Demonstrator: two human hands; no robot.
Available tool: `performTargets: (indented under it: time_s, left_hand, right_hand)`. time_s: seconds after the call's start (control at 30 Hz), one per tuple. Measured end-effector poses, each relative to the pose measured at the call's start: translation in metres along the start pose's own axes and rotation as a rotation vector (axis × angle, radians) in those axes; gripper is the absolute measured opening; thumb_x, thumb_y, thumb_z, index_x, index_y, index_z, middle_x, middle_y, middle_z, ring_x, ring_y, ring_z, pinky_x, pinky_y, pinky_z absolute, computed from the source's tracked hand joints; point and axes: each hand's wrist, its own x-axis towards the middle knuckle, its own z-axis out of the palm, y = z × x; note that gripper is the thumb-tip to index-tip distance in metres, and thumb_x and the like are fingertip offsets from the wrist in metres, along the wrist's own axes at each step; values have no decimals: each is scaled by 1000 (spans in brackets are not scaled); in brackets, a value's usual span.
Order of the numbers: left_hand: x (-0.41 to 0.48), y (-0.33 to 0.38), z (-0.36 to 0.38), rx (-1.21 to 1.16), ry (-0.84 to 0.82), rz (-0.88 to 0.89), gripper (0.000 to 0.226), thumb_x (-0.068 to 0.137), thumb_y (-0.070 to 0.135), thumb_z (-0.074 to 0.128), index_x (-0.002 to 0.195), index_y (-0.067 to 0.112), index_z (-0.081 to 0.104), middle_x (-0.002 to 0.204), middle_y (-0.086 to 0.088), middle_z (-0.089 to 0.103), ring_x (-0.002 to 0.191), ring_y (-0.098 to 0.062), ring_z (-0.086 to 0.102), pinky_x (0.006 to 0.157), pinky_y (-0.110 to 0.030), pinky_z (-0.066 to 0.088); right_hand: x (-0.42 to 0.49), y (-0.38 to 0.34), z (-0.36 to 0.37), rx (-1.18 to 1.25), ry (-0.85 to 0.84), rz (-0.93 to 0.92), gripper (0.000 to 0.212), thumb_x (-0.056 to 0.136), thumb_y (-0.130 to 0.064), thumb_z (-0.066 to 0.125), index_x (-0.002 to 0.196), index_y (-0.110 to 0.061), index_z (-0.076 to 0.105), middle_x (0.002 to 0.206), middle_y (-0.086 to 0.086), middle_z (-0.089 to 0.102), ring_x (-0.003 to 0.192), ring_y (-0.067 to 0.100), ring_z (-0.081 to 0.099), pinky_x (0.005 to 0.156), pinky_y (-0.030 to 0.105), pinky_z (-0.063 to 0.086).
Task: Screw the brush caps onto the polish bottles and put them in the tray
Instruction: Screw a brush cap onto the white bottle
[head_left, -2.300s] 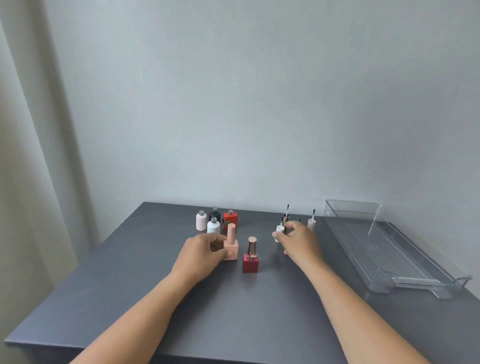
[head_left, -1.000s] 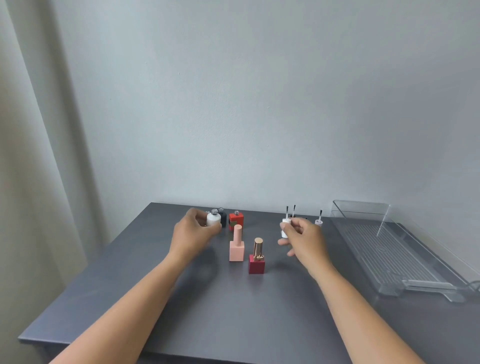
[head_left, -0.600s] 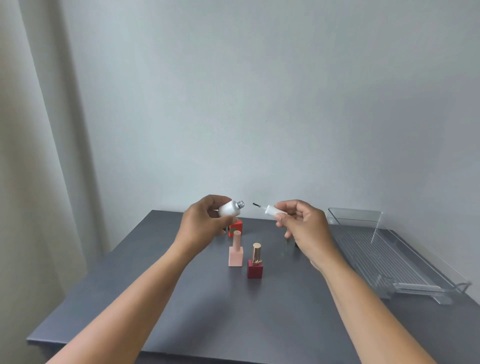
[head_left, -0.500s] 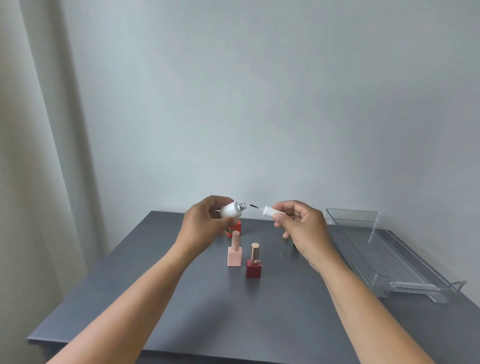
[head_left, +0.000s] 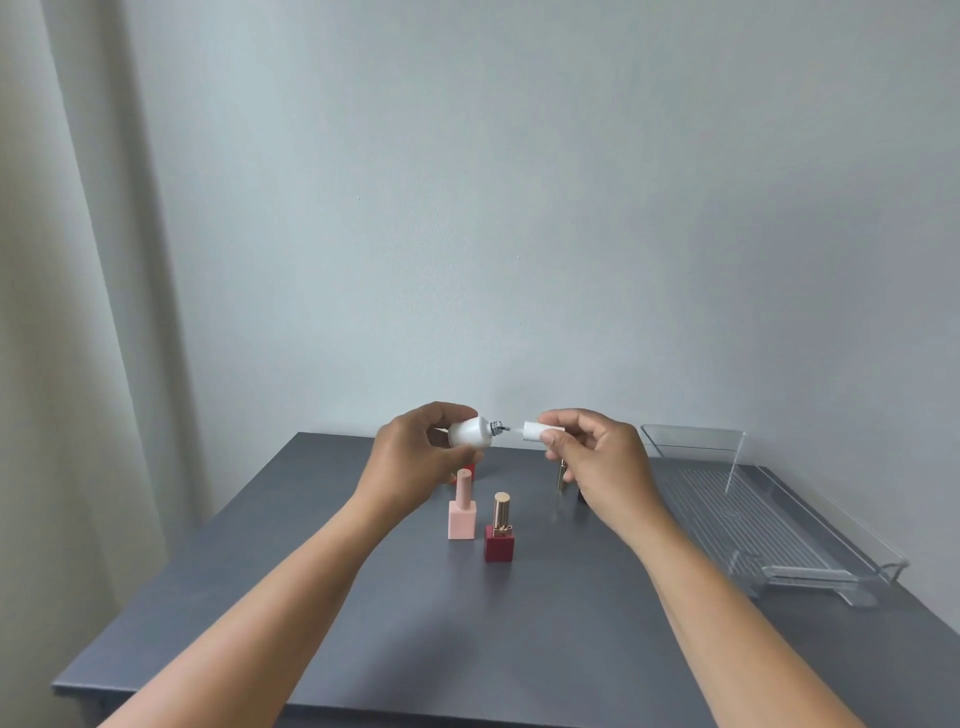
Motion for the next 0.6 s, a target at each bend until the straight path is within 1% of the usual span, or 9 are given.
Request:
performTargets:
  time_s: [0.07, 0.13, 0.2, 0.27, 0.33, 0.43, 0.53, 0.6]
  left_hand:
    - [0, 0, 1, 25, -8, 12, 37, 75, 14, 82, 105, 34, 72, 77, 5, 76, 62, -8, 70, 69, -34, 62]
    - [-1, 1, 4, 44, -9, 26, 38, 75, 14, 82, 105, 36, 73, 77, 7, 74, 60, -7, 68, 71, -34, 62]
    - [-4, 2, 6, 46, -11, 34, 39, 75, 14, 82, 104, 38, 73, 77, 9, 74, 64, -12, 69, 72, -33, 62]
    - [-6, 3, 9, 40, -15, 38, 40, 75, 14, 83, 103, 40, 72, 80, 8, 73, 72, -16, 70, 72, -33, 62]
    - [-8, 4, 12, 25, -20, 40, 42, 75, 13, 83, 106, 39, 71, 86, 6, 73, 75, -18, 70, 72, -33, 62]
    - [-10, 6, 15, -4, -18, 30, 42, 74, 12, 84, 107, 33, 70, 88, 5, 75, 72, -15, 72, 66, -28, 62]
    - [-13, 7, 18, -30, -4, 8, 36, 71, 13, 86, 100, 30, 71, 82, 2, 76, 70, -21, 73, 65, -31, 61]
    - [-14, 8, 19, -38, 3, 6, 36, 71, 13, 87, 99, 30, 71, 83, 1, 76, 71, -22, 73, 67, -34, 62]
  right_hand:
    - [1, -1, 0, -3, -5, -13, 24, 88, -11, 67, 88, -35, 70, 78, 2, 71, 69, 14, 63, 56, 22, 48]
    - [1, -1, -1, -22, -16, -22, 27, 88, -8, 67, 93, -34, 72, 79, -1, 67, 61, 11, 59, 52, 13, 43]
    - [1, -1, -2, -39, -27, -11, 29, 88, -5, 65, 101, -30, 74, 77, -2, 62, 53, 10, 56, 51, 9, 41]
    - [1, 0, -2, -43, -43, 2, 33, 88, -2, 63, 105, -29, 73, 79, 0, 62, 50, 9, 56, 54, 11, 43]
    - [0, -1, -1, -29, -47, 12, 32, 88, -2, 64, 105, -28, 72, 84, 0, 68, 51, 10, 57, 57, 18, 48]
    - [-1, -2, 1, 13, -36, -7, 25, 89, -5, 64, 99, -27, 70, 83, -2, 69, 63, 8, 64, 49, 25, 49]
    - [-2, 1, 2, -28, -23, -31, 11, 92, -16, 64, 90, -26, 67, 72, -2, 68, 58, 5, 60, 50, 19, 45]
    - [-3, 2, 1, -12, -24, -5, 6, 91, -25, 66, 85, -23, 67, 63, -1, 67, 52, 8, 57, 48, 17, 42]
